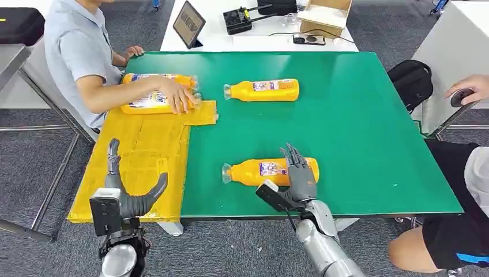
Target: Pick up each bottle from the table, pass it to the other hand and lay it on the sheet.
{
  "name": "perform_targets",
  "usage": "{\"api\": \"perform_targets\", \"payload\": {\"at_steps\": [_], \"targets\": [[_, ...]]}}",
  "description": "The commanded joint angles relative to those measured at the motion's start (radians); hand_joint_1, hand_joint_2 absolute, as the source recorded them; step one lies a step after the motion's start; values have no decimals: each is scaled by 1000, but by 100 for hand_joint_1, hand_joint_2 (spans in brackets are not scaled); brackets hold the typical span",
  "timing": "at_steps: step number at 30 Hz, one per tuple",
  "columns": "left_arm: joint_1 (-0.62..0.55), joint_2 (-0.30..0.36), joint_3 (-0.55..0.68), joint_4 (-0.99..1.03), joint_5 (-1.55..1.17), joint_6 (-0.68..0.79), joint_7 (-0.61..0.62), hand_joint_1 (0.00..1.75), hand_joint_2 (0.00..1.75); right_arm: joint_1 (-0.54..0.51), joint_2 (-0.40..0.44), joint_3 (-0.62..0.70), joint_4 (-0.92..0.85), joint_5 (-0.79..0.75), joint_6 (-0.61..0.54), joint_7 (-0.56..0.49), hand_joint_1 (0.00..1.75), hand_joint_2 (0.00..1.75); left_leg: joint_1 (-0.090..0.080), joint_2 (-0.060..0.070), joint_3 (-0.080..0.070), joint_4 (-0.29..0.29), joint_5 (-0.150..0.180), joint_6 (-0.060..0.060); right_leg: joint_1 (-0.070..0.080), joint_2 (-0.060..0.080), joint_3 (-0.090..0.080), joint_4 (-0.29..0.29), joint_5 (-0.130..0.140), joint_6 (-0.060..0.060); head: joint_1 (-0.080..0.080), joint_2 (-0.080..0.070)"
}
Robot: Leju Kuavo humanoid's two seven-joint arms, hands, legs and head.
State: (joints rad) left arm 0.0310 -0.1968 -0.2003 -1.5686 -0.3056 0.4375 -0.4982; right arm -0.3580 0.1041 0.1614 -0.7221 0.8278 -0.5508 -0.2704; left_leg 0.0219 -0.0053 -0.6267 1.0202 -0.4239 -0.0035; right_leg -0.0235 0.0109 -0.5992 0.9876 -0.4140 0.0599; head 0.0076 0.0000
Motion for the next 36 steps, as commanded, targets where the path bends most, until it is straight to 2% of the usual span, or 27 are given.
{"api": "perform_targets", "payload": {"at_steps": [1, 9, 11, 16, 23, 24, 25, 26, 27, 36], "targets": [[-29, 23, -14, 75, 19, -83, 70, 0, 175, -76, -39, 91, 155, 110, 67, 149, 0, 175, 0, 0, 4, -1, -1, 1, 1, -1, 4, -1, -1, -2, 0, 0], [-3, 34, -1, 48, 134, -248, 146, 0, 175, -60, -53, 126, 81, 189, 142, 239, 0, 175, 0, 0, 6, -2, -1, 2, 1, -1, 6, -2, -1, -3, 0, 0], [-1, 36, 3, 46, 142, -259, 150, 0, 175, -59, -53, 129, 76, 195, 148, 246, 0, 175, 0, 0, 6, -1, 0, 1, 0, -1, 6, -1, 0, -2, 0, 0], [0, 37, 25, 20, 121, -285, 170, 0, 175, -69, -57, 172, 35, 271, 228, 345, 0, 175, 0, 1, 10, -2, -1, 1, 1, -1, 10, -2, 0, -4, 0, 0], [-1, 34, 41, 18, 114, -319, 183, 0, 175, -97, -59, 178, 55, 275, 310, 378, 0, 175, 0, 1, 11, -1, 0, 2, 1, -1, 10, -1, 0, -3, 0, 0], [-3, 34, 45, 23, 117, -325, 183, 0, 175, -104, -63, 177, 65, 268, 313, 372, 10, 175, 0, 1, 11, -1, 0, 1, 1, -1, 10, -1, 0, -3, 0, 0], [-3, 34, 46, 25, 123, -334, 183, 0, 175, -111, -65, 178, 78, 264, 327, 370, 138, 175, 0, 1, 12, -1, 0, 2, 1, -1, 10, -2, 1, -4, 0, 0], [-4, 36, 48, 30, 127, -339, 183, 0, 175, -118, -67, 175, 91, 255, 339, 366, 169, 175, 0, 1, 12, -2, 0, 2, 1, -2, 11, -3, 1, -5, 0, 0], [-4, 37, 49, 32, 127, -340, 182, 0, 175, -119, -69, 175, 94, 252, 338, 362, 175, 175, 0, 1, 13, -2, 0, 2, 1, -2, 11, -3, 1, -6, 0, 0], [5, 45, 56, 27, 160, -381, 177, 0, 175, -139, -83, 167, 149, 222, 359, 357, 175, 175, 0, 0, 13, -2, 0, 1, 1, -2, 12, -2, 1, -5, 0, 0]]}}
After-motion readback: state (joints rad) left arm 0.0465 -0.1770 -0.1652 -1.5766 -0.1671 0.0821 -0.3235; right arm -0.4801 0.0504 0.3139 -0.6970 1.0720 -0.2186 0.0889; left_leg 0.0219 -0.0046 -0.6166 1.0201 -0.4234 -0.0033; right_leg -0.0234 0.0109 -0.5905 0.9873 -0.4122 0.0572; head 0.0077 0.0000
